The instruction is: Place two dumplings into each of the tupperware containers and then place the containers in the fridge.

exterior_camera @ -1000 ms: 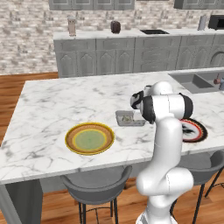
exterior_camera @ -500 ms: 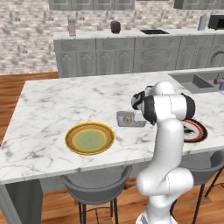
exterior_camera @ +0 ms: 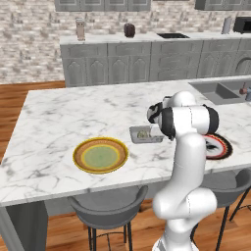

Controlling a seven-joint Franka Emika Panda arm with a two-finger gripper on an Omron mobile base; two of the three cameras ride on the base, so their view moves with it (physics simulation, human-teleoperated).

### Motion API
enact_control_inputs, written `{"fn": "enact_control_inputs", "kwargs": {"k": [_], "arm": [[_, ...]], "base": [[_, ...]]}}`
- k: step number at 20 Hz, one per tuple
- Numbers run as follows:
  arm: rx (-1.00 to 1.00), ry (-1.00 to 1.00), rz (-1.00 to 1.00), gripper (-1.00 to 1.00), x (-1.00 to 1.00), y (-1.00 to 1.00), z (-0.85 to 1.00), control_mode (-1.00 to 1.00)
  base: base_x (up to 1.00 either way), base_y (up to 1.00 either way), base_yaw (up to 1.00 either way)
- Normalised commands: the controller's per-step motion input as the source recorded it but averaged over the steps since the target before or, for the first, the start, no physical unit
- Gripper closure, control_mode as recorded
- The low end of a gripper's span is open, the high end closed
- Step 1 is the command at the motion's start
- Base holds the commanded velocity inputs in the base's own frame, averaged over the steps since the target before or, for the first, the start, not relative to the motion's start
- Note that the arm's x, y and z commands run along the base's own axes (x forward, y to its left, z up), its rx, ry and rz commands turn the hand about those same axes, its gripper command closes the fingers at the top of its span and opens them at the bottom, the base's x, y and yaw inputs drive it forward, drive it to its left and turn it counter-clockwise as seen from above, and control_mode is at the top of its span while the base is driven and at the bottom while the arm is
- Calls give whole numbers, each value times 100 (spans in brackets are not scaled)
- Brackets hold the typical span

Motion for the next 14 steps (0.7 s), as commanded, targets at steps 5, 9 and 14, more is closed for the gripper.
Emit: {"fn": "enact_control_inputs", "kwargs": {"k": [5,9,14], "arm": [[0,0,0,100,0,0,0,-100],[0,0,0,100,0,0,0,-100],[0,0,0,100,0,0,0,-100]], "base": [[0,0,0],[0,0,0],[0,0,0]]}}
